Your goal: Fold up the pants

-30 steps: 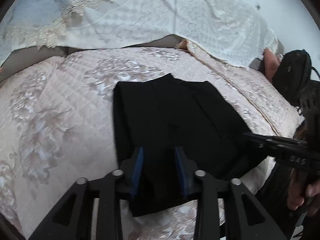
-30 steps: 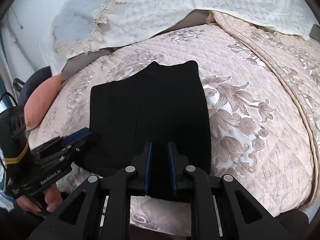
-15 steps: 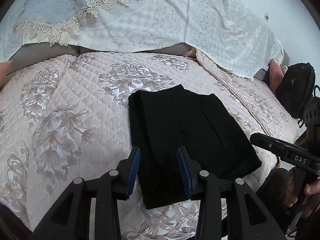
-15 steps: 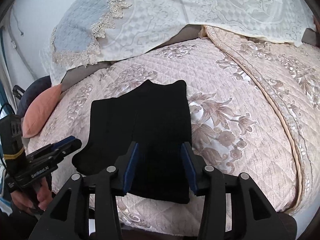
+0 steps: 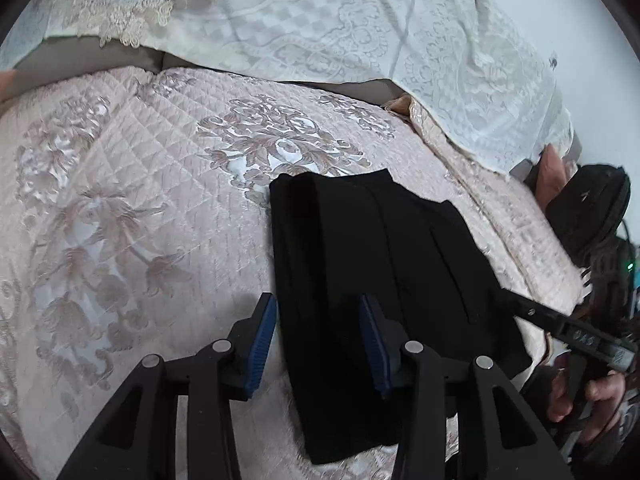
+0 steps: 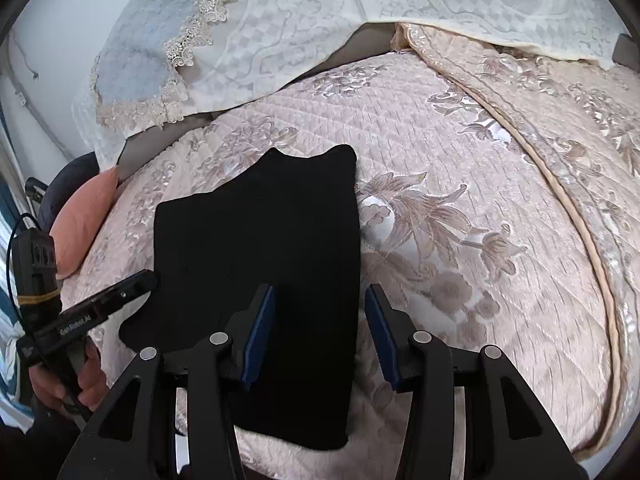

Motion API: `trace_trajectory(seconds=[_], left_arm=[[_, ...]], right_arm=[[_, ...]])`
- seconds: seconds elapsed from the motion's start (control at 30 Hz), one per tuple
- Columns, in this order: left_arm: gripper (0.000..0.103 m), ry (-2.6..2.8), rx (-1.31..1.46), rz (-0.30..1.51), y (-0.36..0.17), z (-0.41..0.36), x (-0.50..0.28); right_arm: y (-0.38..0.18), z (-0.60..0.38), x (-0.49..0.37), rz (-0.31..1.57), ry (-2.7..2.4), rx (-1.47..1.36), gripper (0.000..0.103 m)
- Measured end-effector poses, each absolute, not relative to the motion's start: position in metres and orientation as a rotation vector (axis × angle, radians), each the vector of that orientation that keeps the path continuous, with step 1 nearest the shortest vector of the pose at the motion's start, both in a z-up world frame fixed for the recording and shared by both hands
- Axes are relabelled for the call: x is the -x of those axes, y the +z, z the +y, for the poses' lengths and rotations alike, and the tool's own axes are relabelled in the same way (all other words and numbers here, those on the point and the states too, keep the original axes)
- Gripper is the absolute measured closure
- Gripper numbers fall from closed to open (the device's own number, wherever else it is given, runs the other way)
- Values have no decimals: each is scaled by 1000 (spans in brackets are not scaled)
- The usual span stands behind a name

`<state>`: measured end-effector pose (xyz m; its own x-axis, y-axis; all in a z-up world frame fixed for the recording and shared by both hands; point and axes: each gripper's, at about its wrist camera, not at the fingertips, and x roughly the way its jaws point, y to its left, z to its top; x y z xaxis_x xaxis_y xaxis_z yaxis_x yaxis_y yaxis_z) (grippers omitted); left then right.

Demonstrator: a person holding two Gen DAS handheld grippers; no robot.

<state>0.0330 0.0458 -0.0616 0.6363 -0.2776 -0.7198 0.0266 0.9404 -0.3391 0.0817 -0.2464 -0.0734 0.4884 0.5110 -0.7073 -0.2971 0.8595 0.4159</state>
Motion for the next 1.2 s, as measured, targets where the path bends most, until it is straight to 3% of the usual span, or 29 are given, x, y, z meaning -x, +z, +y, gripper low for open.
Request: trace_trajectory(seconds=[0.33,0.57,0.73,0.9,1.2], left_arm=[[40,-209,374,885,-77,48,-52],[40,-221,360,891,-76,38,-60],[49,-230,362,885,-79,40,-51],[67,-227,312,871,-69,30,-50],[80,-255,250,825,-43,24,-43]], right_arm=[[-87,-248,-102,988,589,-306,55],[-91,-242,-112,993,611,-342,55],[-92,-240,-107,1003,627,-325,64],[-88,-237,-107,991,608,-319,86],[-57,-230,-93,913,629,-297,88]])
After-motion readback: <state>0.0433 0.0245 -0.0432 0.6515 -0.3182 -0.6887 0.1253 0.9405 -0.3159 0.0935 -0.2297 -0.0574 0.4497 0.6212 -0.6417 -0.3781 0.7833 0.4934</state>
